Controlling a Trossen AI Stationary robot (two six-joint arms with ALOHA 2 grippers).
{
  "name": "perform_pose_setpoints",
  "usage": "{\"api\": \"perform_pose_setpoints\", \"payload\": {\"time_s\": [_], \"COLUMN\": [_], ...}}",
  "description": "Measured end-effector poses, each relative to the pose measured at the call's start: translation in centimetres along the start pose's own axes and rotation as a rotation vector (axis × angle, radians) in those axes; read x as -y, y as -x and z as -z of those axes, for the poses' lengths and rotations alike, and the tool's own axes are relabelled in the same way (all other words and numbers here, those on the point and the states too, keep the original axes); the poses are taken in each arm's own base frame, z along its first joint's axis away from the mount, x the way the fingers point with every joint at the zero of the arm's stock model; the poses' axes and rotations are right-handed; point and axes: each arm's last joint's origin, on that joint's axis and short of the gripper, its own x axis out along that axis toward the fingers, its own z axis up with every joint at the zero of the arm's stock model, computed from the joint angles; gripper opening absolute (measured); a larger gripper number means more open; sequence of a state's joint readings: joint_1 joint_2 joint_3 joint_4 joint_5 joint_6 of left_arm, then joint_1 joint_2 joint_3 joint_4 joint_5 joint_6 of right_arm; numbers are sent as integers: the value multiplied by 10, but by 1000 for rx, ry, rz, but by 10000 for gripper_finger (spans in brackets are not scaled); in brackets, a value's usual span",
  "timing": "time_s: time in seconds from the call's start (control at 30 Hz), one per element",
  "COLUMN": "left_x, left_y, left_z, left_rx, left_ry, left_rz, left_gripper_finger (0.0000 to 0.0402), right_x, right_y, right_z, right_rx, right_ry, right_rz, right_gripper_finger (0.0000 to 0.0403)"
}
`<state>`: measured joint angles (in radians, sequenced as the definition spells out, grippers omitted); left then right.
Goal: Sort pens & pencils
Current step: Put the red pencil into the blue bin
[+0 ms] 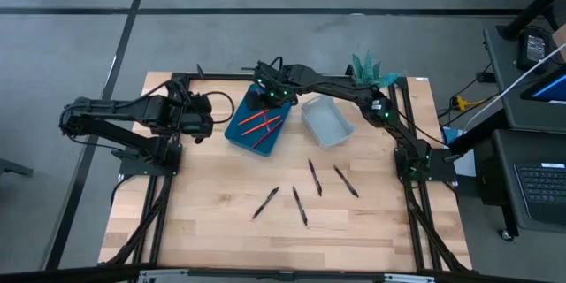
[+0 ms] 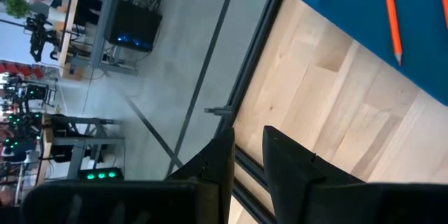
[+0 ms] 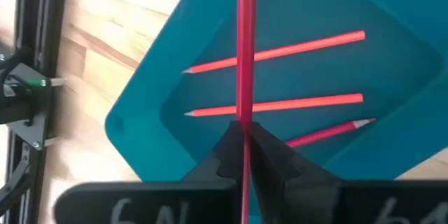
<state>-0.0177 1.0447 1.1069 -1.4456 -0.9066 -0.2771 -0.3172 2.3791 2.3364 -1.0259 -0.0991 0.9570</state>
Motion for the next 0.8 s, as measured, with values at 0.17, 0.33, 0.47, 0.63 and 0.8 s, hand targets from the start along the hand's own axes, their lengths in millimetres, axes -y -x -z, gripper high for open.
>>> {"api": "perform_pose_setpoints", "payload": {"time_s": [0.17, 0.33, 0.47, 0.63, 0.8], "left_x": [0, 0, 0, 0, 1], "left_y": [0, 0, 0, 0, 0], "left_z": [0, -1, -2, -2, -2], "left_rx": [1, 10, 13, 13, 17], "left_ry": [1, 12, 16, 16, 21], "left_rz": [0, 2, 3, 3, 4], "left_gripper_finger": [69, 69, 69, 69, 69], "right_x": [0, 1, 4, 7, 7], "right_y": [-4, -16, -29, -40, -41], "right_z": [0, 2, 3, 4, 4], "right_rx": [-1, -20, -58, -80, -73], "right_ry": [5, 9, -1, -3, 2], "right_rz": [2, 5, 12, 12, 21], "right_gripper_finger": [21, 21, 21, 21, 21]}}
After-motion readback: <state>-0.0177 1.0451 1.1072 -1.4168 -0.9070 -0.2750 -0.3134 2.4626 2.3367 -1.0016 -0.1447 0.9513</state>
